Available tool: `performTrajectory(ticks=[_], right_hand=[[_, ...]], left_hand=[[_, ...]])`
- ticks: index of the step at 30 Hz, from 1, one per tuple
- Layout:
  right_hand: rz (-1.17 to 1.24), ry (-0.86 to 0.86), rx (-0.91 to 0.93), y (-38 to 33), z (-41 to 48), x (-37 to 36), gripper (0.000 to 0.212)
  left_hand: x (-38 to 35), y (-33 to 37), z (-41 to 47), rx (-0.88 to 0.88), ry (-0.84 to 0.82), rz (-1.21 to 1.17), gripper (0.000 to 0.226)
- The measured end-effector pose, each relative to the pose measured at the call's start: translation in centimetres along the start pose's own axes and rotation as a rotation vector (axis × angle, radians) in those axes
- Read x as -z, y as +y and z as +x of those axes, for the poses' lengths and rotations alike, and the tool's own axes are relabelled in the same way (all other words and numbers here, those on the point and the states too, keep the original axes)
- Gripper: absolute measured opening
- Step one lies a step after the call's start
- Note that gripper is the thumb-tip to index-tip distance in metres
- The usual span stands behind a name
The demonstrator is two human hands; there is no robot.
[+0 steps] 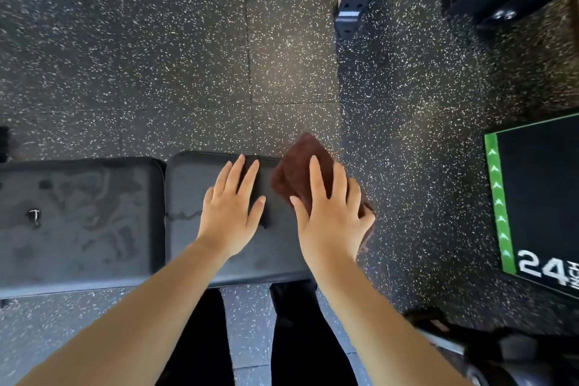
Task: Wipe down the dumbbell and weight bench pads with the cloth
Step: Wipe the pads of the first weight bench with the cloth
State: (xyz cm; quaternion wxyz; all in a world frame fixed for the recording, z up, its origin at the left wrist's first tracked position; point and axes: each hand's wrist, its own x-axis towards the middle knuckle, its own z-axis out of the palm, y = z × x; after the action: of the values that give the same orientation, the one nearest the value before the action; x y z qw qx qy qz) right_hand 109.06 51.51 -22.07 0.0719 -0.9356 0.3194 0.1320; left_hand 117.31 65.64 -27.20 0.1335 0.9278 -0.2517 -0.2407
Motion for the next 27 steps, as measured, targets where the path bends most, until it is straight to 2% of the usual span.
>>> performTrajectory(ticks=[3,6,8,10,15,20,23,27], right_hand=[[-0.021,-0.014,-0.022,0.1,0.1,0.6,0.071],[-0.085,-0.055,0.088,0.9,1.9,1.0,0.077],[-0.062,-0.121,0.179,1.2,2.9,0.9,0.076],[-0.037,-0.078,0.18,0.9,2.6,0.4,0.071],[-0.03,0.192,-0.037,-3.7,-1.0,-2.0,0.058],[0.069,0.213,-0.165,-7.2,1.4,-3.2,0.053],[0.092,0.221,-0.319,-8.2,4.0,-3.1,0.057],[0.123,0.273,-0.356,-9.5,0.5,-3.9,0.058]], left_hand=[[1.0,-0.8,0.3,-0.06,-0.036,0.01,0.061],[2.1,-2.8,1.0,-0.18,-0.086,0.047,0.059],[2.7,-4.5,1.6,-0.217,-0.123,0.065,0.058],[3.2,-6.1,2.3,-0.242,-0.15,0.088,0.057],[3.8,-9.6,3.0,-0.369,-0.18,0.151,0.058],[2.6,-10.4,3.1,-0.403,-0.112,0.163,0.057],[1.8,-10.7,3.2,-0.417,-0.075,0.146,0.057],[1.4,-11.0,3.2,-0.438,-0.037,0.135,0.056]])
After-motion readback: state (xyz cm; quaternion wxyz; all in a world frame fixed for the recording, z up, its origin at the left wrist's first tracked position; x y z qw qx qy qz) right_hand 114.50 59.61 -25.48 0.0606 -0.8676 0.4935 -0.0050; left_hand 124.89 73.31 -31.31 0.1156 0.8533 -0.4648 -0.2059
